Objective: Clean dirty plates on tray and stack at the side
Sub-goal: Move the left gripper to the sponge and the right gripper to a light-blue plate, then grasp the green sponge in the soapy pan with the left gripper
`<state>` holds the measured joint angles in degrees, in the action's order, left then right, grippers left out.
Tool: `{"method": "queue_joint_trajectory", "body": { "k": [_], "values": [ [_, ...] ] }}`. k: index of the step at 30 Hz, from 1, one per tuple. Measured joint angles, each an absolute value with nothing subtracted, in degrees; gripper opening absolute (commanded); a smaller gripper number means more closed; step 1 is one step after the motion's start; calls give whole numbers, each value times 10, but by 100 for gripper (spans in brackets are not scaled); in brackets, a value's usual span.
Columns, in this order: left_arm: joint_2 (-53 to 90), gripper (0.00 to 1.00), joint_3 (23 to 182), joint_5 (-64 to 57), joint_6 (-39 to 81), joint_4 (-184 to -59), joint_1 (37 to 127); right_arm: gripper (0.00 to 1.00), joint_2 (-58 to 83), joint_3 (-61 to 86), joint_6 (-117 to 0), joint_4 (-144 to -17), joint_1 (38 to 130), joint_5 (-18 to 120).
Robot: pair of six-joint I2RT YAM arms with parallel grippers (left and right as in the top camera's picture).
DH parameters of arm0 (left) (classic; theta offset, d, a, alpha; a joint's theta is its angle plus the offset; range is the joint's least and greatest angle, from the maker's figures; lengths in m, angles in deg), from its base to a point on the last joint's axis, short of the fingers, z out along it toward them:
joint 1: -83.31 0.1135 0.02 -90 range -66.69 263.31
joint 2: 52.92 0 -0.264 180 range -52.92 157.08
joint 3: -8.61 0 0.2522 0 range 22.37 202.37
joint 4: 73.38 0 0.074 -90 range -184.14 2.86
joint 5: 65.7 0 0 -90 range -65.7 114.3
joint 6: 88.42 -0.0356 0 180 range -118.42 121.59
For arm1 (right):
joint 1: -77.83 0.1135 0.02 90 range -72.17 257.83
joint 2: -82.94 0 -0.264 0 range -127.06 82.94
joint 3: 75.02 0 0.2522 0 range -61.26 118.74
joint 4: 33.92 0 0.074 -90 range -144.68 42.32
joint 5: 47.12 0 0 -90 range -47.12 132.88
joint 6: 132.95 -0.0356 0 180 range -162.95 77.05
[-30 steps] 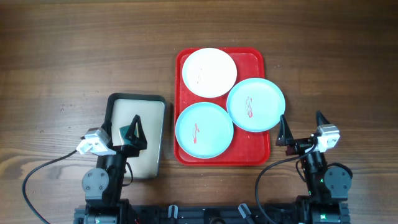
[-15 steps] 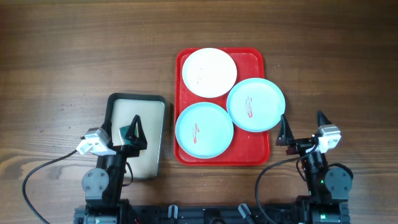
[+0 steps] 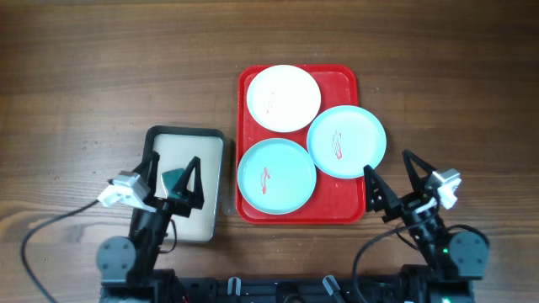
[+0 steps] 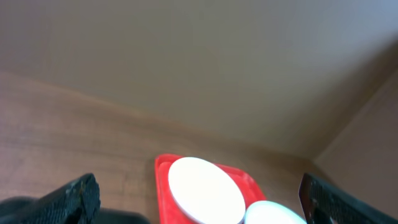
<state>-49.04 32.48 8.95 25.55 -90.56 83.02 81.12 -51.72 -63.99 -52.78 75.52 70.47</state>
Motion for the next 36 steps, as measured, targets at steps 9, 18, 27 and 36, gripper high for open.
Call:
{"method": "queue_joint_trajectory", "body": {
  "k": [9, 18, 27, 36],
  "values": [
    [-45, 100, 838, 85, 247, -1349, 830, 90, 373, -25, -581, -992, 754, 741],
    [136, 63, 855, 137, 242, -1544, 830, 68, 151, -19, -572, -1067, 892, 755],
    [375, 4, 720, 228, 321, -1334, 829, 60, 147, -21, -645, -1056, 977, 686],
    [398, 59, 775, 211, 301, -1375, 828, 60, 147, -21, -664, -1029, 977, 683]
  ]
}}
